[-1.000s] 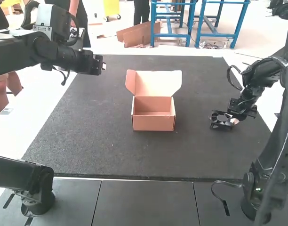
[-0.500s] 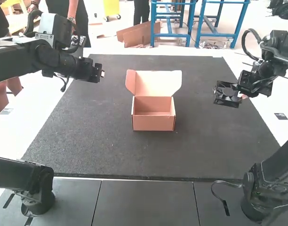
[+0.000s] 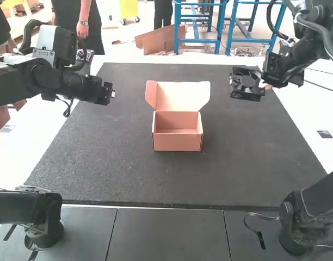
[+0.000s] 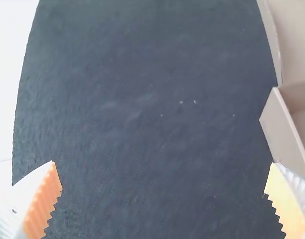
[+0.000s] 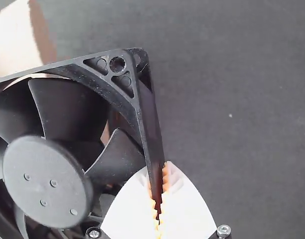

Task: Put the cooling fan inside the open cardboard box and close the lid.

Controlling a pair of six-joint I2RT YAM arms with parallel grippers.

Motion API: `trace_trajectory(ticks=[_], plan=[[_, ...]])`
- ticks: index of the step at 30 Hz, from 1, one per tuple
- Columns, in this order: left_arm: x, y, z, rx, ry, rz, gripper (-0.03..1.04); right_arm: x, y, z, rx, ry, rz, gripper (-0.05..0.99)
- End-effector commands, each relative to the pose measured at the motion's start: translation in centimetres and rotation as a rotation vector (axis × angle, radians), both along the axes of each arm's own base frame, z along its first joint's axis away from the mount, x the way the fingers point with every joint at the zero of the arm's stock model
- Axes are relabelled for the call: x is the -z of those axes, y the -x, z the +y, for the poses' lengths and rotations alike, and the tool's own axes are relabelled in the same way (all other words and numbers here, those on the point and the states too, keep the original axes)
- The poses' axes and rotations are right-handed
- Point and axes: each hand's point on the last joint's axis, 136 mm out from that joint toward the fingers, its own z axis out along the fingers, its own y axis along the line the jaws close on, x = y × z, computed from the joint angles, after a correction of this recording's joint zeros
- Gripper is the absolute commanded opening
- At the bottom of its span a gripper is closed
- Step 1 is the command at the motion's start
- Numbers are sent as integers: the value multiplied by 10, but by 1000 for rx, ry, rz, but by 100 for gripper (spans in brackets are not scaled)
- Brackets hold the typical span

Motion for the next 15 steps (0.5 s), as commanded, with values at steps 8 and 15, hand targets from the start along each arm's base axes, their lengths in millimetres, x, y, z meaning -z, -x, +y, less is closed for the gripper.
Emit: trace_trajectory(ticks=[8, 15], plan=[[-12, 4, 30, -70, -40, -45, 97, -41, 17, 100, -142, -105, -53, -1], [-14, 0, 41, -86, -61, -64, 97, -27, 14, 137, -210, -81, -20, -1]])
